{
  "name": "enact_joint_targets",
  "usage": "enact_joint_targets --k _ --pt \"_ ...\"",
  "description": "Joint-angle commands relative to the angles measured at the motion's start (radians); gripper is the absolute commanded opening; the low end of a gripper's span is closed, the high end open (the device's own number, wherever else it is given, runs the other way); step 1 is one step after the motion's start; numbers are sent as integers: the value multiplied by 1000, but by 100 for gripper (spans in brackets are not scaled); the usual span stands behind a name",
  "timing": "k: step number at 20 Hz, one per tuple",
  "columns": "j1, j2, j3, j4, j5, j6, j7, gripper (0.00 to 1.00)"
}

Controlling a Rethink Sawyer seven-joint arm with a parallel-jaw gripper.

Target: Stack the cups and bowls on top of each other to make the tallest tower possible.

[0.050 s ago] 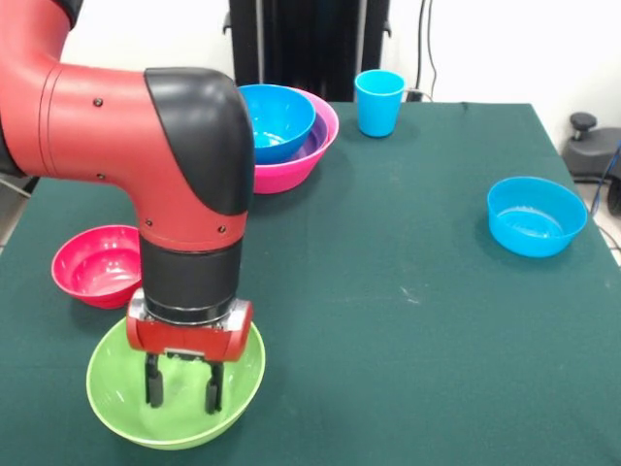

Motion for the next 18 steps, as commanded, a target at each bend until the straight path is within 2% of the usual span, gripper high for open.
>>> enact_joint_targets --k 1,6,13,18 --pt "6 -124 8 152 -5 53 -192 100" --pt "20 -204 11 182 18 119 -191 100" --pt "37 -232 16 174 26 151 -188 100" --pt "65 -221 14 139 33 168 -171 100"
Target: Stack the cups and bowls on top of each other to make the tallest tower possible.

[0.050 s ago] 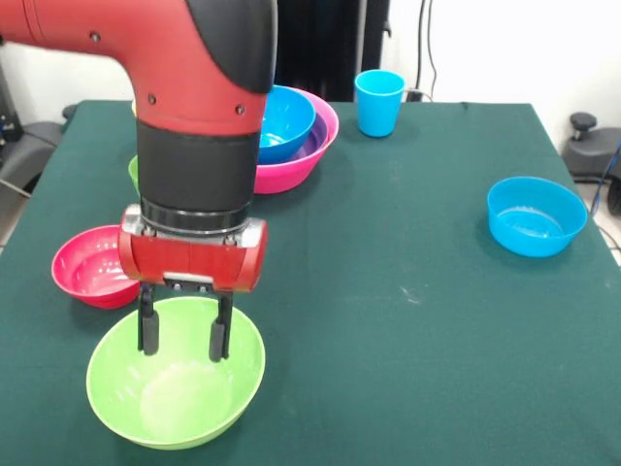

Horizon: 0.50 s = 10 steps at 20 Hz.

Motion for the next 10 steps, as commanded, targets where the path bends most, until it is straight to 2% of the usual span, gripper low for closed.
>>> enact_joint_targets --k 1,10 --pt "51 -14 14 22 -7 161 -168 100" --pt "125 -1 -33 39 -18 88 -41 100"
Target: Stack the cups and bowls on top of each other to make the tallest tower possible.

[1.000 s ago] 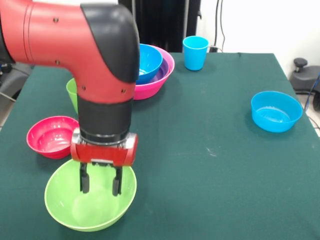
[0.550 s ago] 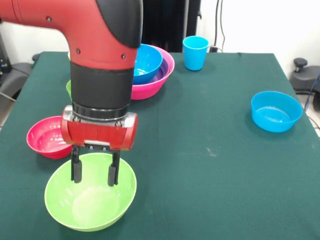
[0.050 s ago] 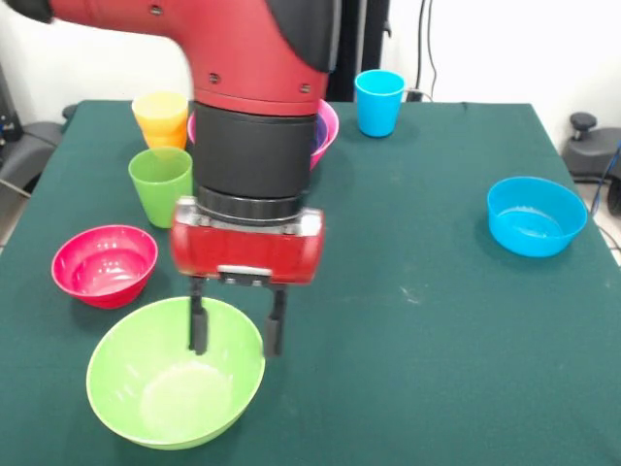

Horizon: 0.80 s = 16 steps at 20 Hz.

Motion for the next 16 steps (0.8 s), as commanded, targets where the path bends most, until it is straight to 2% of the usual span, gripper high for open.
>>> enact_joint_targets --k 1,5,16 --pt "63 14 -28 47 -22 76 -32 100" --pt "59 47 -26 52 -20 28 -36 100" --pt "-26 157 34 7 -24 -52 -136 100"
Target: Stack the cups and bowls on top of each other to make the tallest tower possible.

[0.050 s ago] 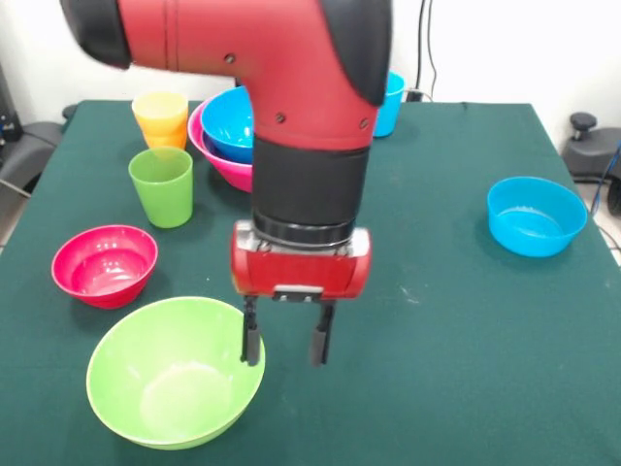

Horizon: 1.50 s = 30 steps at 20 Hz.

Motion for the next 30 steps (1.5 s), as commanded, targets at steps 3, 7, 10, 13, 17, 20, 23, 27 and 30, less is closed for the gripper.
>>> enact_joint_targets --k 3,7,10,13,17,20,23,27,30 --pt "-66 93 47 46 -26 -67 -142 100" --pt "-58 -30 -10 211 -32 -84 -64 100" --pt "-20 -12 -43 212 -59 -120 -8 100" --pt "22 32 -78 174 -80 -151 39 100" --pt "63 64 -121 143 -82 -182 69 100" --pt "75 70 -142 143 -71 -208 66 100" --pt "77 83 -148 140 -55 -226 57 100" --pt "72 116 -146 119 -41 -248 43 100" --pt "66 136 -141 107 -32 -262 30 100"
